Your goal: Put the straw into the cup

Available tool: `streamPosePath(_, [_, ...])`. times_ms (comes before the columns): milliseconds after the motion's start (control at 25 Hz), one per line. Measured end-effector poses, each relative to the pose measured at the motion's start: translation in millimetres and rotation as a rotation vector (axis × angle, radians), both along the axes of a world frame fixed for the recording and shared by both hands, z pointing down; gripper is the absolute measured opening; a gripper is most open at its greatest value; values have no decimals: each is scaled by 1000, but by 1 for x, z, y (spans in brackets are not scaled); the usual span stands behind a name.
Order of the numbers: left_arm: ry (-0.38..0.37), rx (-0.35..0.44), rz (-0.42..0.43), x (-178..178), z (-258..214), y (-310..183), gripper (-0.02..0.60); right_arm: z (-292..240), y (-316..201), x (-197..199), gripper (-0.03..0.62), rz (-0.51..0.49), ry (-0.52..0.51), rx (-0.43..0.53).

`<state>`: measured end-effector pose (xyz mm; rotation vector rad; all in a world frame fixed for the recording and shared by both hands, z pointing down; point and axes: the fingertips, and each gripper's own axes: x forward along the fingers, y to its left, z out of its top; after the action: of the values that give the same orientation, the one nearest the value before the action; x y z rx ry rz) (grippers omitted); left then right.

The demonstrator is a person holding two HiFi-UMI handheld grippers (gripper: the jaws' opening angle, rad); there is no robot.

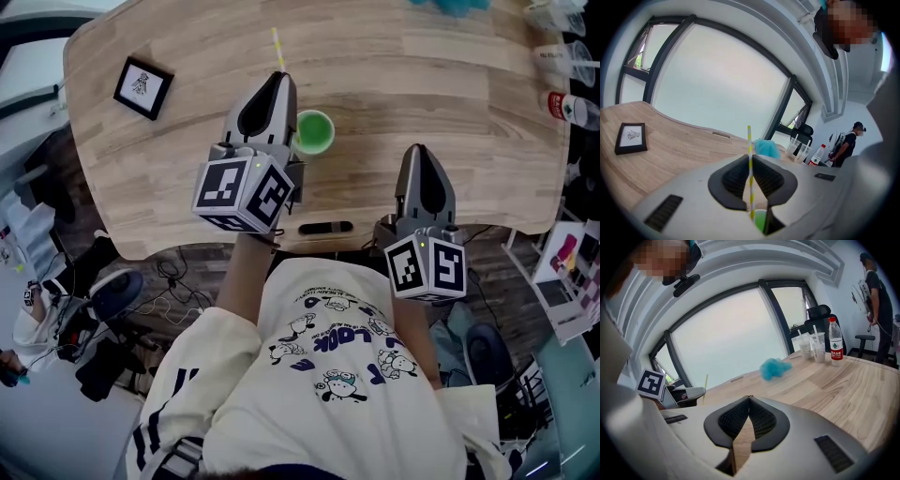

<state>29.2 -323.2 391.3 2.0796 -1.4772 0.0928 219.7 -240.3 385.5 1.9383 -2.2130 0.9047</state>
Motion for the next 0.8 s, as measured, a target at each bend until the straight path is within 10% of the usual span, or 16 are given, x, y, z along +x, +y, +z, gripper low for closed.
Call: streamPosePath(800, [44,112,39,12,-6,7,52,10,6,0,-5,-17,-2,-23])
